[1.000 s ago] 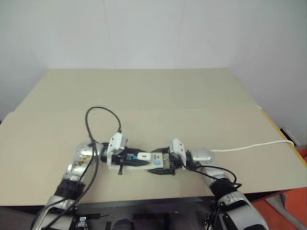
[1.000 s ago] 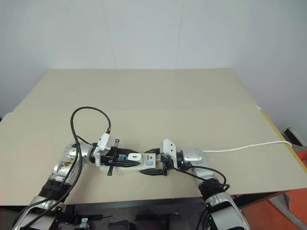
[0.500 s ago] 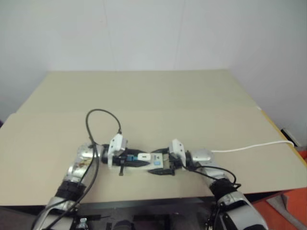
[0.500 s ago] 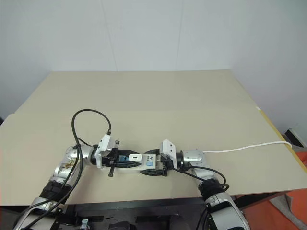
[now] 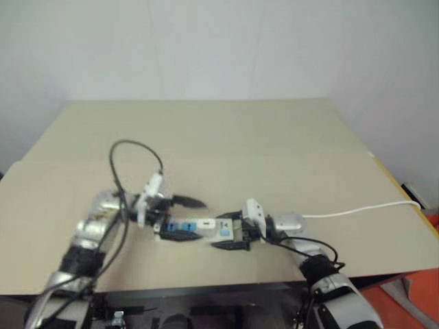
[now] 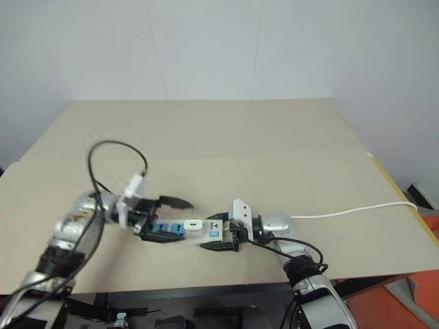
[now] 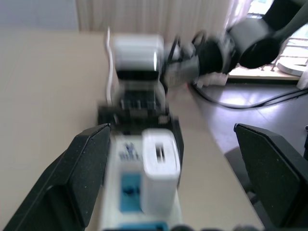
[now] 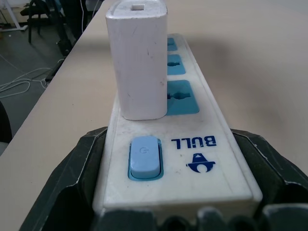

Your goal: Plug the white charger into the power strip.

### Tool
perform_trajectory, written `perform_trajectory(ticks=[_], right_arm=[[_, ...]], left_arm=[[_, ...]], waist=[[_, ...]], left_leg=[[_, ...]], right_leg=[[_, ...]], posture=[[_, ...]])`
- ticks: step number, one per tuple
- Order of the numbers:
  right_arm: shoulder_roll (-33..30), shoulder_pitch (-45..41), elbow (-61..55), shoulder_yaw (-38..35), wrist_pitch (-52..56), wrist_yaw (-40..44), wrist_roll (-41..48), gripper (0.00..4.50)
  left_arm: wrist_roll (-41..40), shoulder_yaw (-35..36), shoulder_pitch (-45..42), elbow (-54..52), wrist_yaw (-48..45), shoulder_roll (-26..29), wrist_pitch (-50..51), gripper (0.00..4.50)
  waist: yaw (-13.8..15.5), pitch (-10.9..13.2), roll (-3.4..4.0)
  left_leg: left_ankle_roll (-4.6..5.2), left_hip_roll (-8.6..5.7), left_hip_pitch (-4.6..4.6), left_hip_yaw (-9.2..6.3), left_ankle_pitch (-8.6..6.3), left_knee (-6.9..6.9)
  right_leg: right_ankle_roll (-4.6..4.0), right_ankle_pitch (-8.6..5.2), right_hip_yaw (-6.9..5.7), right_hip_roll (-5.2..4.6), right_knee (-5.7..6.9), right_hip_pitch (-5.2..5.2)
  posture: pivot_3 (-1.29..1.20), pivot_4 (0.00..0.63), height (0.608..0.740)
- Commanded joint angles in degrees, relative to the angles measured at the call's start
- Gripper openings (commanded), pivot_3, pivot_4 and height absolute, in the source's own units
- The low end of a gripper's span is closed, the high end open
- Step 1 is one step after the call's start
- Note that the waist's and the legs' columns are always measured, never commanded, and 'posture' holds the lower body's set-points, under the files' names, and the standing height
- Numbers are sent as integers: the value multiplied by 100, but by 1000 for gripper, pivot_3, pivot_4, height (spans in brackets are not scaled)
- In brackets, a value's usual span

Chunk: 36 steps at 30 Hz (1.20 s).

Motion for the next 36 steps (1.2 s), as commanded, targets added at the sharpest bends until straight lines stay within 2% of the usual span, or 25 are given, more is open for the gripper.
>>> perform_trajectory(ticks=[1, 3, 7, 11, 16, 20, 25, 31, 36], right_arm=[[-106, -48, -174, -26, 230, -18, 17, 4137], [-154, -17, -242, -66, 242, -53, 31, 4459], [-420, 142, -802, -128, 549, -57, 128, 4459], [-783, 399, -1533, -285, 870, -107, 297, 4459], [-1574, 937, -2805, -930, 1386, -371, 711, 4459], [-2292, 1588, -3743, -1523, 1874, -431, 1148, 4459], [-2943, 2311, -4373, -2285, 2221, -515, 1591, 4459], [-3264, 2863, -4653, -2946, 2331, -660, 1868, 4459], [-3318, 2912, -4693, -2953, 2340, -713, 1938, 4459]], left_arm=[[-447, 471, -492, 182, -139, 395, 30, 4500], [-421, 446, -604, 343, -139, 563, -145, 4500], [-529, 350, -588, 649, -139, 854, -456, 4500], [-573, 270, -493, 658, -139, 861, -586, 4500], [-535, 176, -307, 848, -139, 902, -776, 4500], [-523, 110, -83, 825, -139, 1091, -861, 4500], [-437, 229, 239, 767, -139, 1309, -844, 4500], [-337, 717, 812, 491, -71, 1493, -738, 4500], [-304, 967, 1137, 207, 32, 1509, -593, 4500]], waist=[[-1, 1, 1], [5, 1, 2], [44, 12, -3], [113, 17, -6], [185, 19, -4], [191, 23, -11], [184, 25, -12], [180, 26, -14], [190, 26, -14]], left_leg=[[0, 0, 0, 0, 0, -1], [0, -3, 1, 0, 0, -5], [0, -8, -9, 2, 0, -4], [0, -7, -46, 1, 0, 0], [0, -8, -104, 3, 1, 4], [1, -9, -107, 4, 0, 5], [1, -9, -102, 6, 0, 5], [0, -6, -98, 9, 1, 10], [0, -4, -92, 10, 1, 10]], right_leg=[[4, -3, 0, 0, -1, 0], [5, -3, 1, -3, -4, 1], [2, -1, -2, -8, -10, -2], [-9, 6, -9, -9, -9, -33], [-22, 14, -9, -8, -4, -88], [-19, 12, -13, -10, -11, -86], [1, 0, -11, -10, -9, -84], [19, -11, -8, -8, -8, -82], [22, -13, -7, -8, -8, -76]], posture=[[0, 150, 740], [0, 150, 740], [0, 150, 740], [0, 150, 740], [0, 150, 740], [0, 150, 740], [0, 150, 740], [0, 150, 740], [0, 150, 740]])
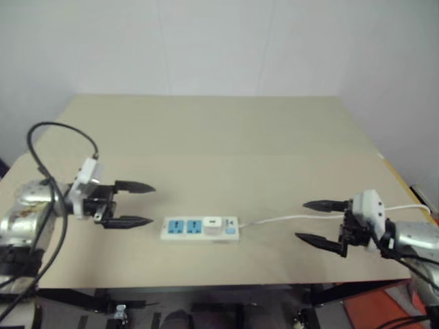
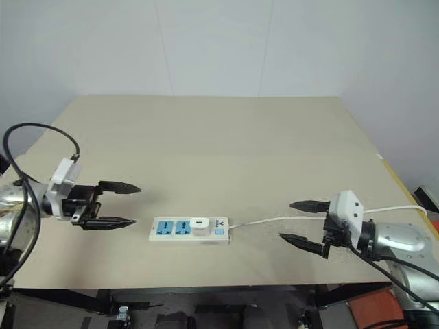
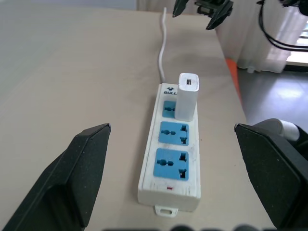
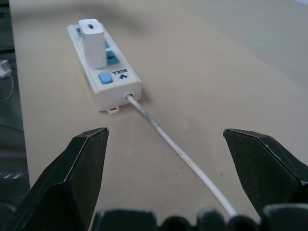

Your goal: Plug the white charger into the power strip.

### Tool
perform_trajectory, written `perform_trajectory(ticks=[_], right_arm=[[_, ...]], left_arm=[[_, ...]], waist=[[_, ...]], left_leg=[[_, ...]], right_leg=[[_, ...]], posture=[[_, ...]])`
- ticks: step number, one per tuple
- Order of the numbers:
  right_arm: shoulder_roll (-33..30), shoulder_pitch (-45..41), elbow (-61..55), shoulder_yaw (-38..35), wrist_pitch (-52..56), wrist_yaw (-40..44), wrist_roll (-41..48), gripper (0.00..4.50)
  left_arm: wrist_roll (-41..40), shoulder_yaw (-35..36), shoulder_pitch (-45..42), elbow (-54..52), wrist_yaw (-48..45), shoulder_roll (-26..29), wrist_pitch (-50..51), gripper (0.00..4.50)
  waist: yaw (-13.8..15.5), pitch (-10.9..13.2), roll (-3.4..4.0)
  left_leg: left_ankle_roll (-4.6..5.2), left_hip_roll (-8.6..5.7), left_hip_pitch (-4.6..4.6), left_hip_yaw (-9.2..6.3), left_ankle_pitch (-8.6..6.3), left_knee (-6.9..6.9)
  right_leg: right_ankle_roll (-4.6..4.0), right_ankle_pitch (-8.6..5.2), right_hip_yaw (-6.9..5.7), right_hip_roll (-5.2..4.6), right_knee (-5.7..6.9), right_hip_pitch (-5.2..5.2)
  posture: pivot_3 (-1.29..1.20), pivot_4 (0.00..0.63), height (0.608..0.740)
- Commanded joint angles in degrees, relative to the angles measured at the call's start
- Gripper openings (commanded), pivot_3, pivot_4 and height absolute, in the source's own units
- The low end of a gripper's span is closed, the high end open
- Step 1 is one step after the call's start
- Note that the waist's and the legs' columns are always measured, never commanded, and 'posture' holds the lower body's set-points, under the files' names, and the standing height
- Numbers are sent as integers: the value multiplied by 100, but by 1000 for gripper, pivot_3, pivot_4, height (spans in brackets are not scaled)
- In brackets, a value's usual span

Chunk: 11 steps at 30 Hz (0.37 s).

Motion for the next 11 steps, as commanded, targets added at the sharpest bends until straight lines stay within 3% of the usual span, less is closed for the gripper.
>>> perform_trajectory(ticks=[1, 11], right_arm=[[-76, -53, -182, -119, 16, -33, 148, 4459], [-36, -227, -24, 47, -63, 4, 77, 4459]], left_arm=[[18, 252, 52, -270, 25, 101, 104, 4500], [61, 398, 96, -430, 74, 69, 267, 4500]], waist=[[1, 0, 0], [6, 0, 0]], left_leg=[[0, 0, -1, 0, 0, 0], [0, -1, -2, 1, 0, 0]], right_leg=[[0, 0, 0, 0, 0, 0], [0, 0, 0, 0, -1, 0]], posture=[[0, 150, 740], [0, 150, 740]])
